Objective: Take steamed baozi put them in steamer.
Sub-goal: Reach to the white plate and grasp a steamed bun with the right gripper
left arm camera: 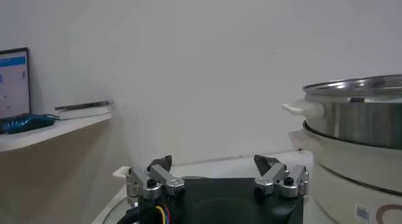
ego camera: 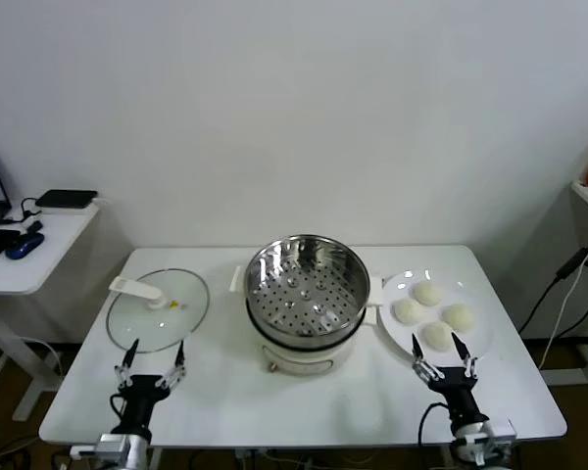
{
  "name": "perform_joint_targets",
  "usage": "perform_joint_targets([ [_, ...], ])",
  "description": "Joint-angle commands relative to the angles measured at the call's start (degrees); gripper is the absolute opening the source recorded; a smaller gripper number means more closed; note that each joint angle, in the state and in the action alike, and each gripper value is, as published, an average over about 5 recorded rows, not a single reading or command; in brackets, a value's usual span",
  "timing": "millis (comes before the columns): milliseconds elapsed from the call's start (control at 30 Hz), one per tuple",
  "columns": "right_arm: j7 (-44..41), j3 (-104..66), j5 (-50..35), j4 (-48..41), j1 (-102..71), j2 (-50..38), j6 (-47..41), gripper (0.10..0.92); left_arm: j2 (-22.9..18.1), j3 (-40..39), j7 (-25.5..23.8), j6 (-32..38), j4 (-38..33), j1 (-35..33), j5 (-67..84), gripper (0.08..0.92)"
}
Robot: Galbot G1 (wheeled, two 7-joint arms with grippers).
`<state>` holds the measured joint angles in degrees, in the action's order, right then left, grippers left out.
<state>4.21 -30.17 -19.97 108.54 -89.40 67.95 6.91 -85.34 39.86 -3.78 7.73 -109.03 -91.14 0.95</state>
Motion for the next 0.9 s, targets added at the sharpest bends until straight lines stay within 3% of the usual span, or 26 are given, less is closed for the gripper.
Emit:
perform_joint_targets([
  [33, -1.64, -1.57, 1.31, 0.05, 1.34, -2.83, -0.58, 0.823, 0.15, 0.0, -0.28, -0.02, -0.41, -0.13, -0.47, 0.823],
  [367, -5.96, -3.29, -4.21, -2.65, 13.75, -16.14, -12.17, 0.823, -0.71, -0.28, -1.44, 0.62, -1.52, -0.48, -1.18, 0.823],
  [667, -22.45, 5.78, -7.22, -13.36, 29.34, -31.52, -18.65, 0.823, -0.96, -0.56, -1.71, 1.87, -0.73, -0.44, -1.23, 0.823],
  [900, -36.88, 22.47, -6.84, -24.19, 48.39, -40.04, -17.21, 0.823, -1.17, -1.47, -1.09, 1.59, -0.14, -0.52, -0.51, 0.823],
])
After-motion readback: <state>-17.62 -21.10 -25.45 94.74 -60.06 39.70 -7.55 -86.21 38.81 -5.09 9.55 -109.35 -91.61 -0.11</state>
